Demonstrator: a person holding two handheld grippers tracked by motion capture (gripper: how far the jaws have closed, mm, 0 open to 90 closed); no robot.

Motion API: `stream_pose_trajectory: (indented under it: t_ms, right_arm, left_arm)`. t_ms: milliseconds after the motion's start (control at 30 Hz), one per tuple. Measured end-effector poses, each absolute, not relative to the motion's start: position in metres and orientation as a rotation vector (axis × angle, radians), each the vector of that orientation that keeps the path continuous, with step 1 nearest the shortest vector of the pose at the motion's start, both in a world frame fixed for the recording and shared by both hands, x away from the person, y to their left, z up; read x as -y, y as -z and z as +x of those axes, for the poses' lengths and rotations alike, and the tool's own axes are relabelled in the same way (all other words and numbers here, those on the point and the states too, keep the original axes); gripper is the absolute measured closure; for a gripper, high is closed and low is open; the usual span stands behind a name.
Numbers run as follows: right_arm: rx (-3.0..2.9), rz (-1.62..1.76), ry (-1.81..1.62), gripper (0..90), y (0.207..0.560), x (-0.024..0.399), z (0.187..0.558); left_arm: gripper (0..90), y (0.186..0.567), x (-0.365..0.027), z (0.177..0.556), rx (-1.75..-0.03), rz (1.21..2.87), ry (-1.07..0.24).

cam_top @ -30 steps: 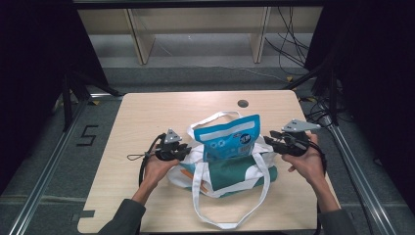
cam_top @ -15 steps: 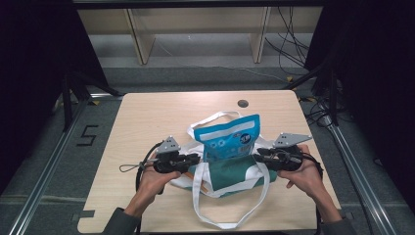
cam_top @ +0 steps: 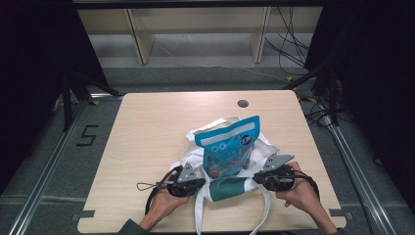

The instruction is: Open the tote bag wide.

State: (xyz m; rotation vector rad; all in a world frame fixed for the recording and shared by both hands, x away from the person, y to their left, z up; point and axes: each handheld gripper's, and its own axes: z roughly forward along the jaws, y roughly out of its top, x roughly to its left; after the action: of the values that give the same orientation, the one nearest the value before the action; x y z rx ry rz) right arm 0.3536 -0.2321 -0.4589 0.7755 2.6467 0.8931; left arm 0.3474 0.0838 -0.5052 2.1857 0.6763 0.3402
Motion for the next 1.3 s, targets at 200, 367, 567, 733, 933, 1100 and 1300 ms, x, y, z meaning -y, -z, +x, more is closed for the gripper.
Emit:
stream_pose_trajectory:
  t_ms: [200,367,567,733,933,1100,1300]
  right_arm:
    - [-2.659,0.853,-0.858,83.7,0.486,0.227,0.357]
    - [-2.667,0.845,-0.867,83.6,0.488,0.227,0.358]
    - [-2.665,0.861,-0.888,83.5,0.488,0.225,0.366]
    - [-2.617,0.889,-0.909,83.4,0.491,0.216,0.381]
    - [-2.594,0.902,-0.921,82.8,0.491,0.215,0.39]
    - [-2.587,0.914,-0.94,81.0,0.489,0.217,0.388]
    - [-2.591,0.876,-0.976,81.0,0.49,0.219,0.39]
  left_arm:
    - [89.5,0.513,-0.083,0.349,-0.681,2.219,-0.389]
    - [89.4,0.512,-0.085,0.353,-0.69,2.218,-0.361]
    - [89.4,0.511,-0.085,0.369,-0.678,2.25,-0.477]
    - [89.4,0.512,-0.088,0.39,-0.712,2.239,-0.51]
    - [86.3,0.505,-0.092,0.394,-0.749,2.215,-0.507]
    - [83.3,0.475,-0.105,0.389,-0.756,2.119,-0.468]
    - [86.6,0.462,-0.086,0.362,-0.69,2.007,-0.294]
